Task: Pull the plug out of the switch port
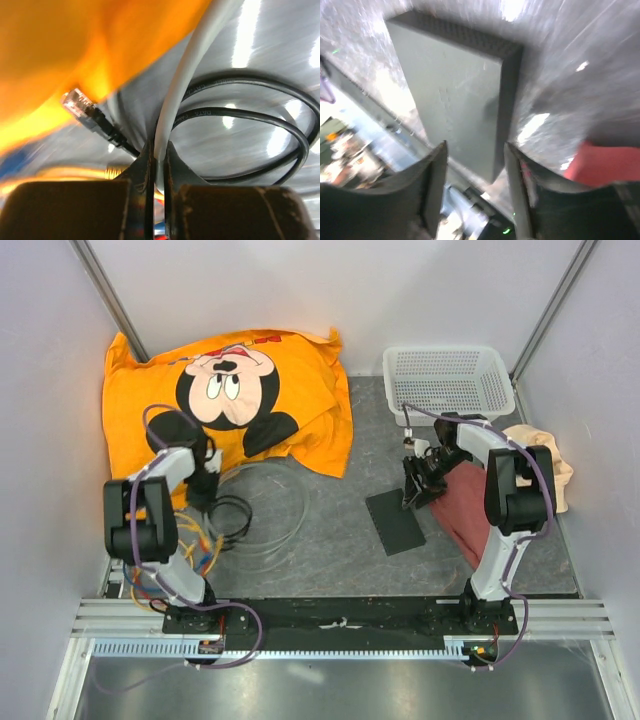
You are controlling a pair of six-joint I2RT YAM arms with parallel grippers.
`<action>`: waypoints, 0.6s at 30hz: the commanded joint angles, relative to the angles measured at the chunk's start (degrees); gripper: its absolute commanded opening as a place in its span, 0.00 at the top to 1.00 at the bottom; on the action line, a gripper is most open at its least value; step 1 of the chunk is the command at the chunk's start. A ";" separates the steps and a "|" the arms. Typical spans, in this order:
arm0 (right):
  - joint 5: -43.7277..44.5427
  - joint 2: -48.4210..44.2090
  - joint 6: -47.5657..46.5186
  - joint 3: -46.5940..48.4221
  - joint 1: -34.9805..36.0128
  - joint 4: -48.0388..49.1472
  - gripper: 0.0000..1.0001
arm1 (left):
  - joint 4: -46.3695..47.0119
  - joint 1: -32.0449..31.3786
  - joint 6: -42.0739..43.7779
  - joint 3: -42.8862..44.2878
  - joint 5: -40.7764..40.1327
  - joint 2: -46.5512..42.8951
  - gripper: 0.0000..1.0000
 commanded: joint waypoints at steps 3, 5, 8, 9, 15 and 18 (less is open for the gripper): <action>2.11 -6.69 -5.60 4.21 -0.80 3.94 0.33 | 0.71 4.80 15.43 -9.08 -8.39 -14.39 0.98; 2.28 -8.44 -5.86 3.69 -0.80 4.03 0.27 | 0.63 4.80 17.02 -8.56 -1.56 -16.69 0.98; 5.53 -11.16 -5.69 4.56 -0.89 4.81 0.02 | -2.52 3.75 16.32 -2.25 14.60 -18.55 0.53; 6.49 -12.30 -5.51 5.61 -0.98 6.21 0.02 | -3.40 3.31 16.06 2.21 18.55 -18.55 0.44; 21.78 -25.57 2.03 5.71 -1.15 26.20 0.02 | -2.01 -3.80 12.63 19.79 31.78 -15.39 0.01; 33.98 -30.06 12.74 2.30 -0.89 38.51 0.02 | 1.06 -7.41 10.52 26.48 30.64 -12.93 0.01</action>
